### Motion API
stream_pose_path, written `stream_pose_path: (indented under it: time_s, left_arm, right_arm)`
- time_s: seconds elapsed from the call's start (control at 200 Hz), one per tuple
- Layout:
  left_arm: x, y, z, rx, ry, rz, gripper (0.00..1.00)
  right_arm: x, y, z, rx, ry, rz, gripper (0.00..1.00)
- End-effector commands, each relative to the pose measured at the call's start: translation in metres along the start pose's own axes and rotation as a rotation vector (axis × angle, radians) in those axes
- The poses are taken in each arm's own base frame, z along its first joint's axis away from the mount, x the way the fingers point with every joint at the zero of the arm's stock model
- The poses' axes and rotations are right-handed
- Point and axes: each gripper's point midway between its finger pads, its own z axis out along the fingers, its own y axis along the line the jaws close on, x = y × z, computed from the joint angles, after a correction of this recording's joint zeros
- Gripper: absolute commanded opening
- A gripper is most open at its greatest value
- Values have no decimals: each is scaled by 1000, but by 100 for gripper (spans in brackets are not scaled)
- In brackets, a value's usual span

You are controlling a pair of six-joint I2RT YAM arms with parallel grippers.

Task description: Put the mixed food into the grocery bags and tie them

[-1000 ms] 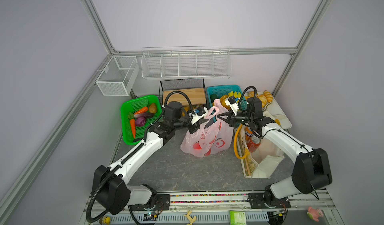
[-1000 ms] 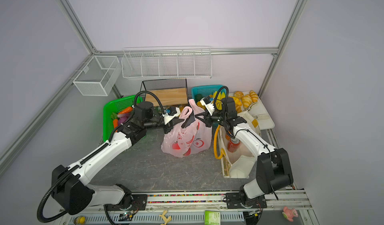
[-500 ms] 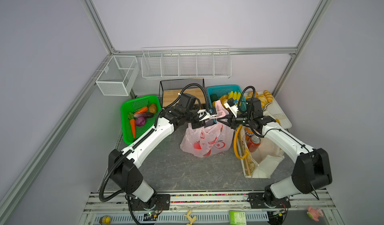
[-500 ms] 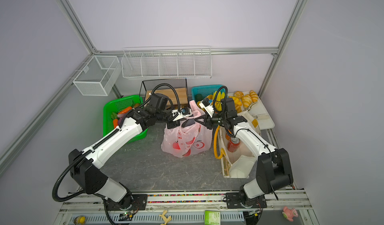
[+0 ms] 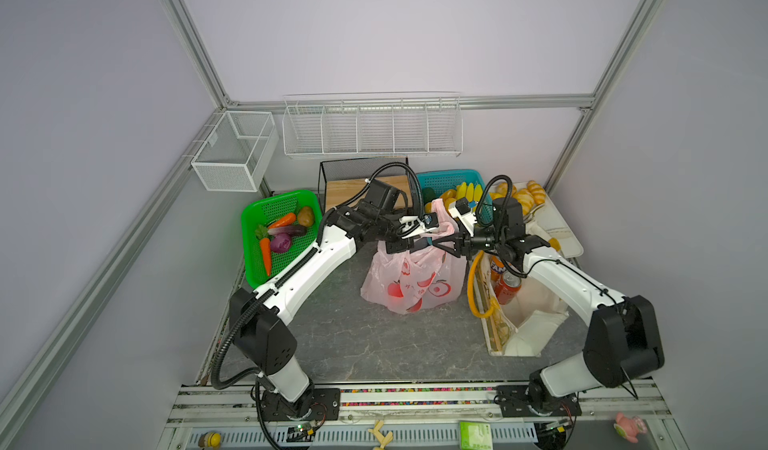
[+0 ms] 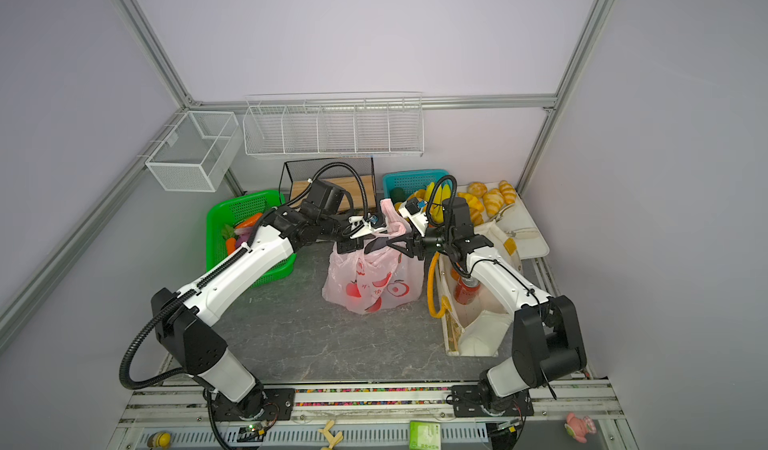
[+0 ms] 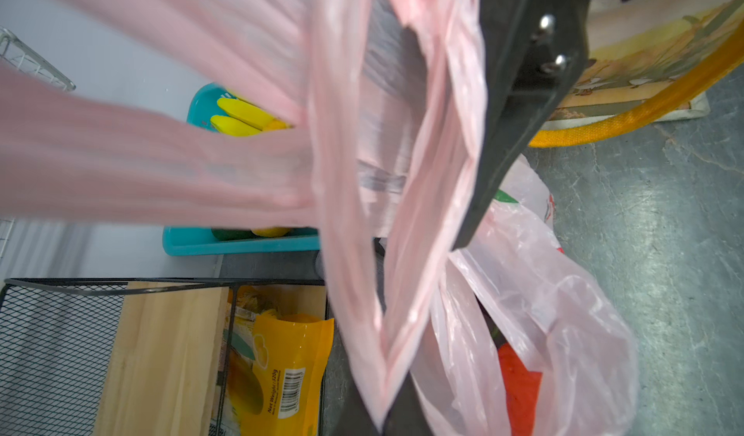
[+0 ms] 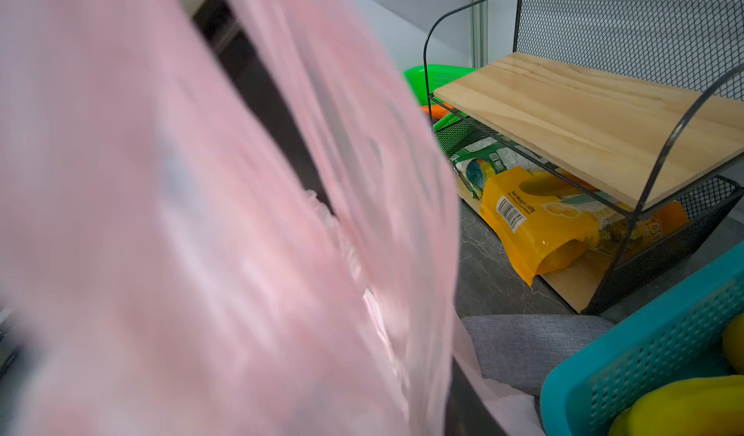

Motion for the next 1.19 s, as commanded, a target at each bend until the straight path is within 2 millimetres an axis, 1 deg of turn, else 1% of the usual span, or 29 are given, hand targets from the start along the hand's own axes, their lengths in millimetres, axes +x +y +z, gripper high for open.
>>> stream_pose_path:
  time_s: [0.0, 0.215, 0.44, 0.625, 0.785, 0.86, 0.965, 1.19]
  left_arm:
    - [-3, -6, 4, 47, 2, 9, 0]
    - [-3, -8, 11, 44, 27, 55, 0]
    - [-11, -9, 13, 45, 10, 68, 0]
    - [-12, -7, 14, 40, 12, 77, 0]
    - [-13, -5, 16, 34, 17, 79, 0]
    - [-13, -4, 17, 33, 18, 80, 0]
    - [-12, -3, 18, 29, 25, 79, 0]
    - [-13, 1, 15, 7, 29, 72, 0]
  right_arm:
    - [-8, 7, -5, -13, -34, -39, 46]
    - [-18, 11, -6, -22, -79, -35, 54]
    - [-17, 9, -3, -18, -85, -18, 57]
    - [-22, 9, -3, -21, -109, -18, 57]
    - [-23, 9, 0, -26, -114, -11, 56]
    - [-22, 8, 0, -22, -113, -8, 52]
    - [-22, 7, 0, -12, -113, -8, 42]
    - [-20, 4, -1, 6, -108, -2, 15]
